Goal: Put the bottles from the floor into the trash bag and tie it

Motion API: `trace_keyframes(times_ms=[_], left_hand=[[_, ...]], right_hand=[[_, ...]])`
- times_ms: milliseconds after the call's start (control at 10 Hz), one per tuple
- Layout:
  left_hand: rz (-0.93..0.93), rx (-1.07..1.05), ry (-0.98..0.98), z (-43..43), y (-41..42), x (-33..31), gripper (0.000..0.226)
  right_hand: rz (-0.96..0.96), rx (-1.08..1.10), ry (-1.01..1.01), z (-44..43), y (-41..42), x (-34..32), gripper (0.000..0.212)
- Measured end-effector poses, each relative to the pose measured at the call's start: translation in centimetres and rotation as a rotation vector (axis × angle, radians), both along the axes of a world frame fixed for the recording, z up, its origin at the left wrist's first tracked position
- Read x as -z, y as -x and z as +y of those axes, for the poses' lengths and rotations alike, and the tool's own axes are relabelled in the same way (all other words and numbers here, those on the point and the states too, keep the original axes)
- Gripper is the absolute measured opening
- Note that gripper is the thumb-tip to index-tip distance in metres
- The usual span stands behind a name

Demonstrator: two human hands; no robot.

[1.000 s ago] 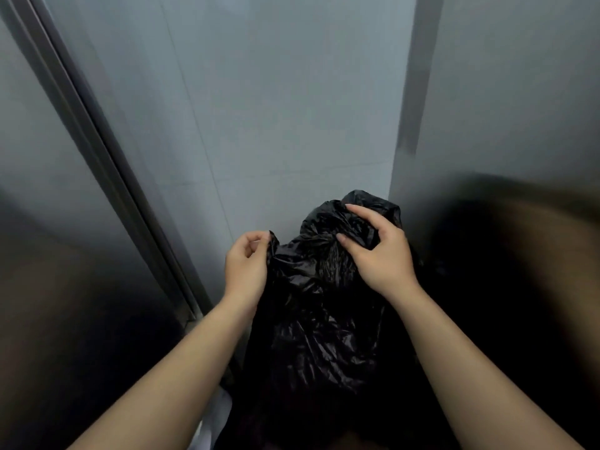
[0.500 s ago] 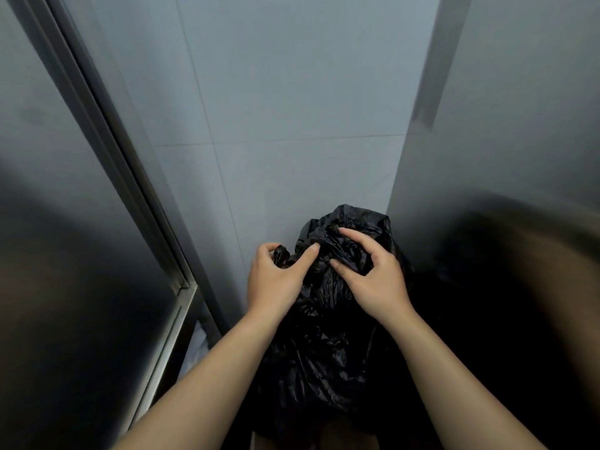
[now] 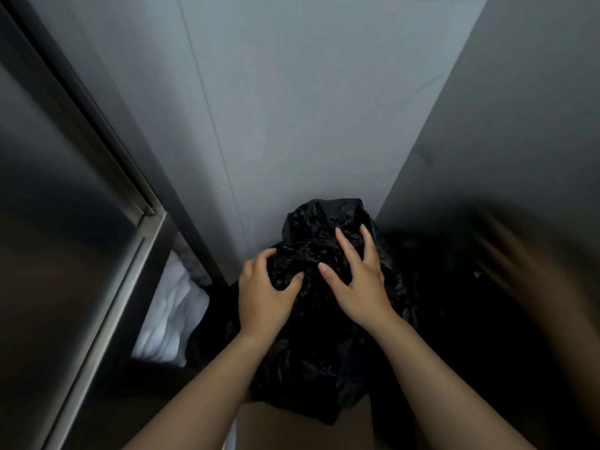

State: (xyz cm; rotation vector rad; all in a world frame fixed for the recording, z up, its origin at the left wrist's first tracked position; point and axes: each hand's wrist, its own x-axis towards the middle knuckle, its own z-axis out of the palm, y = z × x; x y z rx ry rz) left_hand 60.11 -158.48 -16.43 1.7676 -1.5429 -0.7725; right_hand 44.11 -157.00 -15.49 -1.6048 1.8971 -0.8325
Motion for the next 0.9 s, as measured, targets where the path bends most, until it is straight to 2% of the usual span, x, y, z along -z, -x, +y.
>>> trace_keyframes(times_ms=[100,200,400,600,700,900], left_hand=[[-0.07,0.03,-0.115,0.4,-0.9,2.4,0.063],[-0.07,0.048,-0.134,0.6,-1.9,3.2,0.068],[-0.145,0.062,-0.107,-0.3,-3.2,1.2,0.074],[-0.213,0.073,-0.036,0.1,-4.7,-2.1,0.068],[-0.202,0.083,-0.011,1.1,-5.1,-4.2,0.068],[-0.213,0.143,0.091,4.8,-5.0,-8.0,0.068]], right_hand=[[-0.018,-0.059,-0.154,-0.1,-0.5,3.1,0.066],[-0.026,-0.053,-0.161,-0.3,-0.9,4.1,0.068],[0.039,-0.041,-0.072,-1.8,-1.3,2.2,0.068],[-0.024,-0.043,-0.055,-1.6,-2.6,-0.1,0.071],[-0.038,-0.037,-0.078,-0.5,-2.8,-1.8,0.074],[-0.021,-0.008,0.055,3.8,-1.9,-6.2,0.069]])
